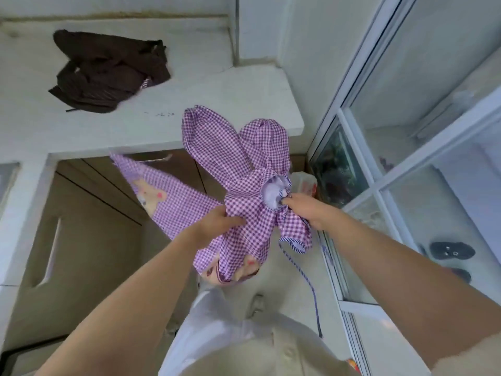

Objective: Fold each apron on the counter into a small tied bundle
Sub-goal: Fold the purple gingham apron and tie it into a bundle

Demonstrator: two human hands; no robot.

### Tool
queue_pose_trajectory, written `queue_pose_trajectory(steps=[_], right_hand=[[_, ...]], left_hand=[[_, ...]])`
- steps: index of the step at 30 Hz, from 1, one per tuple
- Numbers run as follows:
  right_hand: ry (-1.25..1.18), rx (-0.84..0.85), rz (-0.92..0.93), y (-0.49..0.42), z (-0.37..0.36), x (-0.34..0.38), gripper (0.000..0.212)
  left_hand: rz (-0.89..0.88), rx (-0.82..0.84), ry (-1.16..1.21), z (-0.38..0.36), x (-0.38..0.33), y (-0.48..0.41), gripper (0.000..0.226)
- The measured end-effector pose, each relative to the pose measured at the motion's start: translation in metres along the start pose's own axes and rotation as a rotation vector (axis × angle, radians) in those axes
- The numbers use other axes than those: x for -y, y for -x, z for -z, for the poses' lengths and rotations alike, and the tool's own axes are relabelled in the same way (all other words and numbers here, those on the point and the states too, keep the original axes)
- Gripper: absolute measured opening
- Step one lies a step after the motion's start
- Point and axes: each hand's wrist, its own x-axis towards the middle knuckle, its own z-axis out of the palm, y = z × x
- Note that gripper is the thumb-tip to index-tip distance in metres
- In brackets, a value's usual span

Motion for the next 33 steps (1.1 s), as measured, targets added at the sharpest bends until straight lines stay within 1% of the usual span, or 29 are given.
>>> queue_pose_trajectory(steps=[1,2,4,5,6,8,11,12,13,14,15,18,20,21,22,24,26,27,28,29,30,31,33], right_hand=[[-0.085,-0.023,0.063,0.006,0.004,0.003,0.027],[-0.167,-0.048,0.121,0.008,0.007,0.009,0.024],[-0.25,-0.076,0.209,0.019,0.011,0.025,0.009],[-0.255,-0.073,0.241,0.026,0.012,0.035,0.008],[-0.243,-0.08,0.261,0.029,0.013,0.042,0.011],[-0.233,-0.078,0.304,0.038,0.014,0.055,0.014],[-0.283,-0.054,0.333,0.048,0.015,0.069,0.012],[-0.31,-0.021,0.317,0.047,0.016,0.07,0.014],[-0.312,0.018,0.286,0.049,0.016,0.072,0.017],[-0.316,0.046,0.271,0.047,0.017,0.074,0.02],[-0.279,0.078,0.261,0.047,0.018,0.075,0.024],[-0.144,0.124,0.247,0.049,0.018,0.081,0.026],[-0.082,0.168,0.231,0.048,0.015,0.084,0.026],[-0.059,0.188,0.221,0.045,0.013,0.086,0.026],[-0.048,0.203,0.215,0.045,0.012,0.086,0.026],[-0.032,0.227,0.189,0.043,0.01,0.086,0.025],[-0.031,0.177,0.176,0.035,0.011,0.084,0.029],[-0.021,0.137,0.178,0.032,0.011,0.083,0.033],[-0.005,0.093,0.181,0.028,0.011,0.082,0.037],[0.006,0.071,0.181,0.024,0.011,0.081,0.042],[0.014,0.057,0.18,0.02,0.01,0.082,0.044],[0.012,0.049,0.186,0.019,0.008,0.083,0.043],[-0.018,0.072,0.159,0.021,0.001,0.088,0.035]], left_hand=[[-0.077,-0.063,0.095,-0.002,-0.007,0.004,0.038],[-0.139,-0.095,0.2,-0.001,-0.016,0.006,0.028],[-0.212,-0.096,0.362,0.0,-0.034,0.013,0.015],[-0.23,-0.091,0.395,0.0,-0.042,0.017,0.008],[-0.23,-0.103,0.401,0.001,-0.048,0.019,0.009],[-0.234,-0.136,0.447,0.006,-0.056,0.019,0.028],[-0.259,-0.121,0.568,0.013,-0.068,0.015,0.032],[-0.249,-0.14,0.588,0.015,-0.071,0.014,0.041],[-0.229,-0.168,0.603,0.017,-0.073,0.014,0.055],[-0.211,-0.191,0.583,0.018,-0.077,0.014,0.064],[-0.189,-0.2,0.535,0.018,-0.079,0.016,0.064],[-0.141,-0.136,0.325,0.016,-0.086,0.02,0.043],[-0.19,-0.17,0.176,0.019,-0.085,0.019,0.025],[-0.226,-0.196,0.157,0.023,-0.082,0.016,0.021],[-0.271,-0.213,0.175,0.026,-0.08,0.015,0.019],[-0.338,-0.243,0.309,0.032,-0.077,0.012,0.014],[-0.326,-0.331,0.462,0.037,-0.076,0.009,0.013],[-0.313,-0.361,0.481,0.038,-0.076,0.007,0.014],[-0.307,-0.349,0.465,0.038,-0.077,0.008,0.014],[-0.297,-0.306,0.414,0.04,-0.077,0.009,0.019],[-0.294,-0.233,0.336,0.04,-0.078,0.012,0.032],[-0.306,-0.15,0.202,0.04,-0.078,0.015,0.048],[-0.345,0.046,-0.136,0.034,-0.081,0.022,0.059]])
